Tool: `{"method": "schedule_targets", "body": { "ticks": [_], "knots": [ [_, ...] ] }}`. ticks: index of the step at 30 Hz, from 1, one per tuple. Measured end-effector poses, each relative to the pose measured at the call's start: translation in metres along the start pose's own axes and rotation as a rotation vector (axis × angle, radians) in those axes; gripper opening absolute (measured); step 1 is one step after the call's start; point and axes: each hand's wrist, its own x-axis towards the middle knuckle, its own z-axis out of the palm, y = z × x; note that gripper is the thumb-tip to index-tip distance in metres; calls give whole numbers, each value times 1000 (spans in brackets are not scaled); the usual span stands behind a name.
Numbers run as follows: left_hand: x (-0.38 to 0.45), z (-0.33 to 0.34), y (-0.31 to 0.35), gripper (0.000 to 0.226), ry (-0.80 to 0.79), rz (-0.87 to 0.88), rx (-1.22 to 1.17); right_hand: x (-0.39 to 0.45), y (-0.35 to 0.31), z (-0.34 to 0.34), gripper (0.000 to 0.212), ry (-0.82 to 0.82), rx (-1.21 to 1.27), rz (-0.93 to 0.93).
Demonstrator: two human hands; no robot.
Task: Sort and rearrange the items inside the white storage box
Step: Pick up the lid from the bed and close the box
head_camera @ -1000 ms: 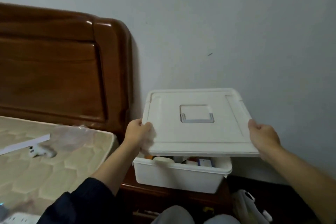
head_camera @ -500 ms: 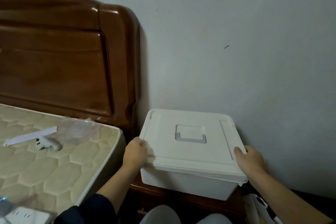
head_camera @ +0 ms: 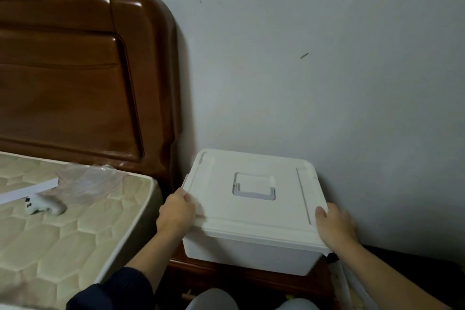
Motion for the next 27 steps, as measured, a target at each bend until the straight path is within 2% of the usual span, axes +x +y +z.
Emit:
{"method": "schedule_targets", "body": {
  "ticks": [3,6,9,12,18,21,23,27],
  "knots": [
    [8,1,8,41,-15,-97,109,12,-2,1,46,-25,18,38],
    [25,1,10,59,-58,-239,83,28,-6,-1,66,-57,127,162],
    [39,5,3,63,-79,-246,-28,40,-3,1,78,-152,317,303],
    [35,9,2,63,-1,-233,-13,43,1,5,80,-216,385,362],
    [28,9,-1,46,127,-92,-21,35,-2,8,78,3,131,286],
    [27,9,0,40,110,-66,-12,32,-1,12,64,127,120,207],
    [29,10,-2,35,103,-64,-7,30,-1,14,56,146,112,147],
    [32,12,-6,34,106,-41,-20,32,1,13,55,87,76,117]
  ]
}}
